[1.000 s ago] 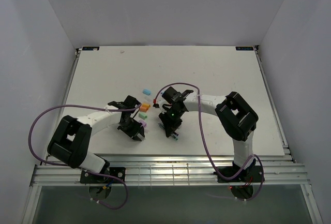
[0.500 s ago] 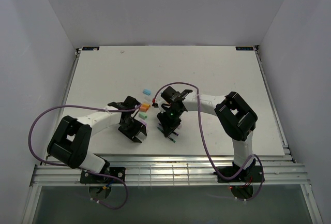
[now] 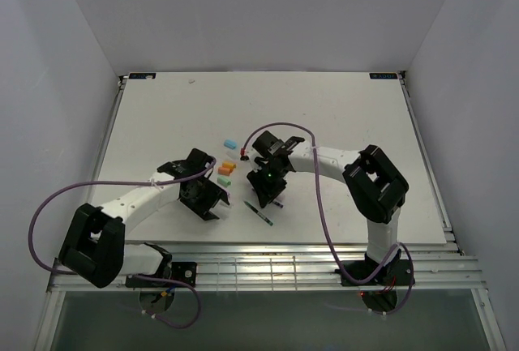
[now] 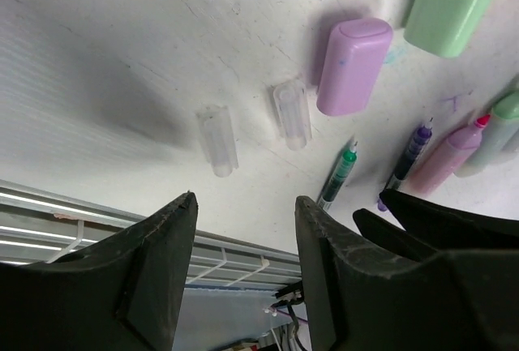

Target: Open the pen caps

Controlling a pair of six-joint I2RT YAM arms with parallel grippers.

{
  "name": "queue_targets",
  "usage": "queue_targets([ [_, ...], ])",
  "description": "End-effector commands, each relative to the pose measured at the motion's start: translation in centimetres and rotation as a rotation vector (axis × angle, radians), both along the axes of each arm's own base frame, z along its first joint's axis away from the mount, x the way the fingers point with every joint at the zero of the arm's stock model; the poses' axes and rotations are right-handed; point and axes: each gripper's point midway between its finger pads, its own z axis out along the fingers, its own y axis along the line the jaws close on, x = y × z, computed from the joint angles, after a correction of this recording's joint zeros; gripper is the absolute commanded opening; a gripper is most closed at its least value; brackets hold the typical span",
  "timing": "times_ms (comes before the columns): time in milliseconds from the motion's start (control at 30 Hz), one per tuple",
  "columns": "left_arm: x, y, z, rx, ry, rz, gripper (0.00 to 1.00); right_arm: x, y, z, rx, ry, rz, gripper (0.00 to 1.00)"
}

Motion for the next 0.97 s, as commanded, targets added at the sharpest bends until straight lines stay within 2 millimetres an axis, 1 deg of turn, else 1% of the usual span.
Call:
queue_targets([
  [0, 0.8, 0.6, 1.9, 0.010, -0.047, 0.102, 0.63, 1.5, 0.1, 3.8, 0.025, -0.100, -0.032, 0.41],
  [67, 0.6, 0.7, 2.1, 0.007, -0.056, 0.108, 0.63, 1.7, -0.2, 4.7, 0.024, -0.129, -0.053, 0.43],
  [133, 0.5, 0.8, 2.6, 0.001, -0.073, 0.111, 0.63, 1.8, -0.7, 5.2, 0.015, -0.145, -0.081, 0.44],
  [167, 0.5, 0.8, 2.8, -0.003, -0.080, 0.110, 0.63, 2.0, -1.0, 5.8, 0.009, -0.170, -0.096, 0.45],
  [233, 0.6, 0.9, 3.4, -0.005, -0.099, 0.104, 0.63, 2.0, -1.5, 6.5, 0.009, -0.183, -0.120, 0.46],
  [267, 0.9, 1.0, 3.8, -0.002, -0.118, 0.102, 0.64, 2.1, -1.8, 7.3, 0.017, -0.206, -0.135, 0.48],
  [300, 1.0, 1.0, 4.1, 0.001, -0.125, 0.096, 0.64, 1.9, -2.1, 7.7, 0.017, -0.213, -0.144, 0.49],
  [333, 1.1, 1.1, 4.4, 0.004, -0.141, 0.081, 0.65, 1.6, -2.6, 7.6, 0.006, -0.208, -0.164, 0.51],
  [367, 1.3, 1.3, 4.6, 0.017, -0.155, 0.074, 0.66, 1.8, -3.2, 8.4, 0.007, -0.242, -0.192, 0.57],
  [400, 1.6, 1.2, 5.3, 0.012, -0.173, 0.062, 0.66, 1.7, -3.8, 8.5, -0.001, -0.253, -0.211, 0.62],
  [433, 1.8, 1.2, 5.5, 0.018, -0.188, 0.039, 0.66, 1.2, -4.7, 8.0, -0.022, -0.248, -0.239, 0.66],
  [467, 2.2, 1.6, 5.6, 0.046, -0.211, 0.040, 0.67, 1.5, -5.5, 8.8, -0.023, -0.290, -0.272, 0.75],
  [500, 2.5, 1.5, 6.1, 0.043, -0.227, 0.031, 0.67, 1.5, -6.2, 8.8, -0.037, -0.305, -0.295, 0.82],
  [533, 2.6, 1.4, 6.3, 0.041, -0.235, 0.023, 0.67, 1.1, -7.5, 8.8, -0.061, -0.315, -0.317, 0.92],
  [567, 2.7, 1.4, 6.5, 0.043, -0.242, 0.010, 0.67, 1.4, -8.5, 8.6, -0.095, -0.336, -0.361, 0.90],
  [600, 2.9, 1.3, 6.8, 0.038, -0.252, 0.006, 0.67, 1.3, -9.3, 8.6, -0.114, -0.343, -0.386, 0.90],
  [633, 3.0, 1.3, 7.0, 0.036, -0.262, 0.002, 0.68, 1.0, -10.1, 9.1, -0.120, -0.354, -0.405, 0.90],
  [667, 3.1, 1.2, 7.1, 0.036, -0.275, -0.013, 0.68, 0.9, -11.3, 8.5, -0.157, -0.365, -0.444, 0.90],
  [700, 3.4, 0.9, 7.6, 0.019, -0.299, -0.022, 0.68, 0.7, -11.9, 8.5, -0.168, -0.372, -0.463, 0.90],
  [733, 3.5, 0.8, 7.8, 0.010, -0.315, -0.033, 0.68, 0.5, -12.6, 8.9, -0.171, -0.392, -0.483, 0.90],
  [767, 3.7, 0.6, 8.1, 0.002, -0.335, -0.058, 0.71, 0.0, -13.2, 8.5, -0.183, -0.381, -0.504, 0.90],
  [800, 4.1, 0.1, 8.8, -0.026, -0.374, -0.071, 0.93, -0.2, -13.5, 8.6, -0.180, -0.383, -0.512, 0.90],
  [833, 4.1, -0.4, 9.2, -0.054, -0.383, -0.089, 0.98, -0.5, -13.6, 9.3, -0.149, -0.391, -0.520, 0.90],
  [867, 4.2, -0.7, 9.6, -0.069, -0.402, -0.102, 0.98, -0.6, -13.7, 9.5, -0.129, -0.397, -0.526, 0.90],
  [900, 4.9, -1.3, 10.3, -0.095, -0.452, -0.123, 0.98, -1.1, -13.9, 9.1, -0.116, -0.389, -0.524, 0.90],
  [933, 4.8, -1.8, 11.2, -0.136, -0.486, -0.146, 0.98, -1.4, -13.7, 10.0, -0.059, -0.399, -0.525, 0.90],
])
